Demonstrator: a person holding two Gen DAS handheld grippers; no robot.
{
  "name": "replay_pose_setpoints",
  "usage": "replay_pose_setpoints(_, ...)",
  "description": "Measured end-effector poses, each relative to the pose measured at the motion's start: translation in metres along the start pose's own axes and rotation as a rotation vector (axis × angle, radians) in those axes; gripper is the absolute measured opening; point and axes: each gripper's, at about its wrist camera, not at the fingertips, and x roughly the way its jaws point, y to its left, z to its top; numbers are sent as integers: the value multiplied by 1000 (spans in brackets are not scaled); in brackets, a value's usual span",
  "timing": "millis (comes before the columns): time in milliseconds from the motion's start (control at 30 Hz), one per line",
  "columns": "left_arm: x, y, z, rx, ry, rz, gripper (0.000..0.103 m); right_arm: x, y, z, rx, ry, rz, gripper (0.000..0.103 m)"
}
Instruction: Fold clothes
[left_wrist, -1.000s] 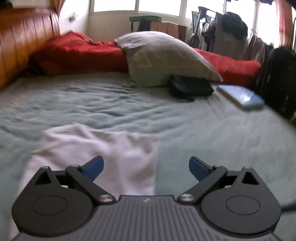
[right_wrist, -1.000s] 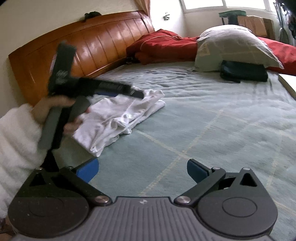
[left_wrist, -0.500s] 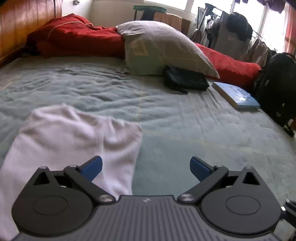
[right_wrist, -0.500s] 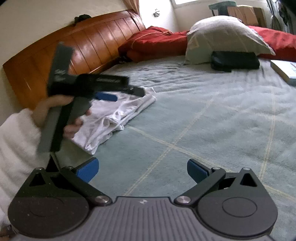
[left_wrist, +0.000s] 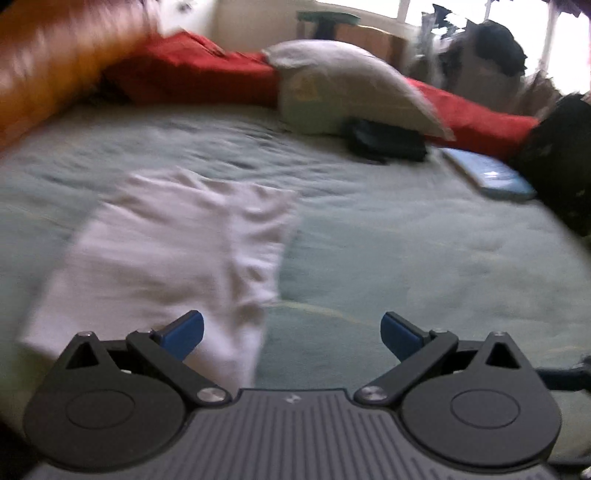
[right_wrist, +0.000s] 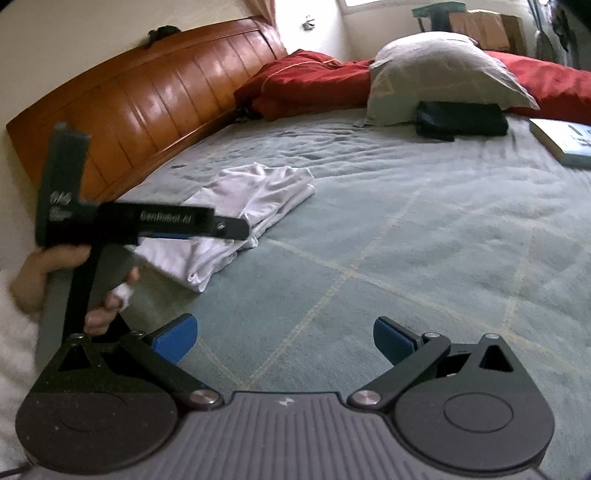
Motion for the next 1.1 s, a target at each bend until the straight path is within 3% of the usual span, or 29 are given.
replay_pose_setpoints(433, -75, -7, -66, -68, -24, 31, 102, -17, 4, -15, 24, 31, -23, 103)
replay_pose_setpoints(1100, -152, -32, -132, -63, -118, 141, 102, -48, 58, -52, -100, 17, 6, 103)
